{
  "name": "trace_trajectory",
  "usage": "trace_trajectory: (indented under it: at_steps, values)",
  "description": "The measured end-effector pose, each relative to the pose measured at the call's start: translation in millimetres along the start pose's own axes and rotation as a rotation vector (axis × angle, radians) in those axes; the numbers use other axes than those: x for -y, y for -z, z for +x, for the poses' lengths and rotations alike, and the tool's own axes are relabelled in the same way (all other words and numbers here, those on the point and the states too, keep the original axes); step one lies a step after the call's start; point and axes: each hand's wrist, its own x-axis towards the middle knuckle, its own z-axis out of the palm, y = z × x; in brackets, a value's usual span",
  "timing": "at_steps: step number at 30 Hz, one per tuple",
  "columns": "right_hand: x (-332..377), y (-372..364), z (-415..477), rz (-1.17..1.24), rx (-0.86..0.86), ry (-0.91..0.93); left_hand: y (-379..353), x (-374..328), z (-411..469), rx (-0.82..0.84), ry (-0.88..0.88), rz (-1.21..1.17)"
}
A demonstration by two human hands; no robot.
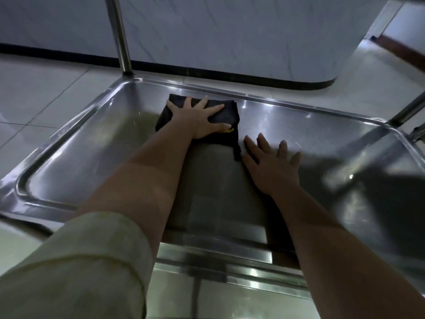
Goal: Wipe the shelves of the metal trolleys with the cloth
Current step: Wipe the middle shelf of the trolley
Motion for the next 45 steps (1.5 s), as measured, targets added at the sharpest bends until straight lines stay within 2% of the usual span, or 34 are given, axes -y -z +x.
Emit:
trace_trajectory:
  at_steps: [4, 12, 16, 23, 27, 31, 39, 45]
  values:
    - [-4.4, 2.7, 2.4, 0.029, 0.021, -0.01, -2.2, -0.6, -39.2, 0.062, -0.023, 0.02]
    - [-0.4, 7.4, 1.7, 0.003, 0.042, -0.015, -16.0, 20.5, -201.6, 0.162, -0.095, 0.037]
    - [1.0, 5.9, -2.8, -0.015, 0.033, -0.006, -17.6, 20.7, -171.1, 0.096, -0.069, 0.014]
    - [1.0, 2.5, -6.3, -0.046, 0.005, 0.011, -4.8, 18.0, -30.6, 0.015, 0.025, -0.037]
    - [-0.4, 2.6, -2.6, -0.036, -0.003, 0.014, 0.7, 15.3, -5.4, 0.005, 0.094, -0.042]
    - [-1.3, 3.8, -0.9, -0.014, 0.023, 0.008, 0.2, 14.0, -35.5, 0.06, 0.076, -0.013]
    - [3.1, 7.1, -1.9, -0.016, 0.034, 0.005, -19.2, 38.8, -211.0, 0.126, -0.068, 0.026]
    - [35.5, 20.8, -3.7, -0.017, 0.109, -0.093, -22.8, 39.7, -216.8, 0.059, -0.066, 0.002]
